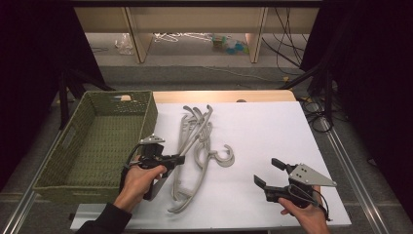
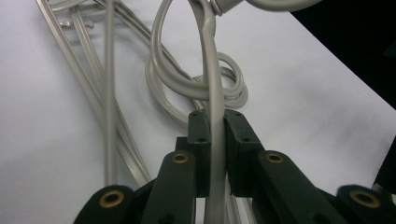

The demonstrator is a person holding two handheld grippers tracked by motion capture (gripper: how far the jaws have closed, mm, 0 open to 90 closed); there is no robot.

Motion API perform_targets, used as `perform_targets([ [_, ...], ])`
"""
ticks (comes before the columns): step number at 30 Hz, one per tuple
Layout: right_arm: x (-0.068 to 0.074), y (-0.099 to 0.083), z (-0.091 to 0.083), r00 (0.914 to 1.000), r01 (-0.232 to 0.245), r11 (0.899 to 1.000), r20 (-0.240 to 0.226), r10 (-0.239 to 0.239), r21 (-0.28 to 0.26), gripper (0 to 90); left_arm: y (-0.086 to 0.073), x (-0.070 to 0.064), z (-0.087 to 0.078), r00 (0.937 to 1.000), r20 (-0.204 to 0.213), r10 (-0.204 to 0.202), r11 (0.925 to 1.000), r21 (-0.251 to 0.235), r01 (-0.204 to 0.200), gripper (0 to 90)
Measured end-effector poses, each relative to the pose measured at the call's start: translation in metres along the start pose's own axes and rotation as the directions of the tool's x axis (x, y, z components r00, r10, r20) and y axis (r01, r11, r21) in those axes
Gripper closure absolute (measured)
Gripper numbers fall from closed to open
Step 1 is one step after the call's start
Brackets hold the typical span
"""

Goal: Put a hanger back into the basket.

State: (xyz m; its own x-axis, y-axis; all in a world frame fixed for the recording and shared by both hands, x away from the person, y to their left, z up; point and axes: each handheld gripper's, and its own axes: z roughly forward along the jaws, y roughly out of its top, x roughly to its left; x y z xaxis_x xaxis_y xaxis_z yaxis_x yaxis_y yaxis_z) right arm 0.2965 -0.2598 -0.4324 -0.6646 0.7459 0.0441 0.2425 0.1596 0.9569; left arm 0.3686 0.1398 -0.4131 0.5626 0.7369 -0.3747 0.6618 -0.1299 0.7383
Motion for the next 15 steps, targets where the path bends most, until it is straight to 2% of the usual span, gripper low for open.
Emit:
perform_targets([
  [4,0.001,0.0,0.0,1.0,-0.004,1.0,-0.001,0.004,0.006,16.9,0.003,0.001,-0.003,0.9998,0.017,-0.004,0.9999,-0.01,0.004,81.5],
  [7,0.0,-0.001,0.002,0.9999,-0.008,1.0,-0.016,0.008,0.006,16.9,0.005,0.0,-0.004,0.9998,0.019,0.008,0.9999,-0.011,-0.008,81.4],
  [8,0.001,-0.001,0.002,0.9999,-0.011,1.0,-0.008,0.011,0.021,16.9,0.007,0.0,-0.004,0.9998,0.016,0.007,0.9999,-0.012,-0.007,81.4],
  [9,0.001,-0.001,0.003,0.9996,-0.01,1.0,-0.026,0.01,0.019,16.9,0.008,0.0,-0.005,0.9998,0.018,0.011,0.9998,-0.015,-0.011,81.4],
  [12,0.002,-0.001,0.003,0.9998,-0.003,1.0,-0.021,0.004,0.025,16.9,0.015,-0.001,-0.009,0.9995,0.027,0.016,0.9994,-0.031,-0.015,81.3],
  [13,0.002,-0.001,0.003,0.9995,-0.015,1.0,-0.028,0.015,0.021,16.9,0.019,-0.002,-0.011,0.9993,0.026,0.028,0.9989,-0.038,-0.027,81.3],
  [15,0.001,-0.001,0.003,0.9995,-0.017,1.0,-0.026,0.018,0.022,16.9,0.026,-0.003,-0.017,0.9991,0.038,0.021,0.9982,-0.057,-0.019,81.2],
])
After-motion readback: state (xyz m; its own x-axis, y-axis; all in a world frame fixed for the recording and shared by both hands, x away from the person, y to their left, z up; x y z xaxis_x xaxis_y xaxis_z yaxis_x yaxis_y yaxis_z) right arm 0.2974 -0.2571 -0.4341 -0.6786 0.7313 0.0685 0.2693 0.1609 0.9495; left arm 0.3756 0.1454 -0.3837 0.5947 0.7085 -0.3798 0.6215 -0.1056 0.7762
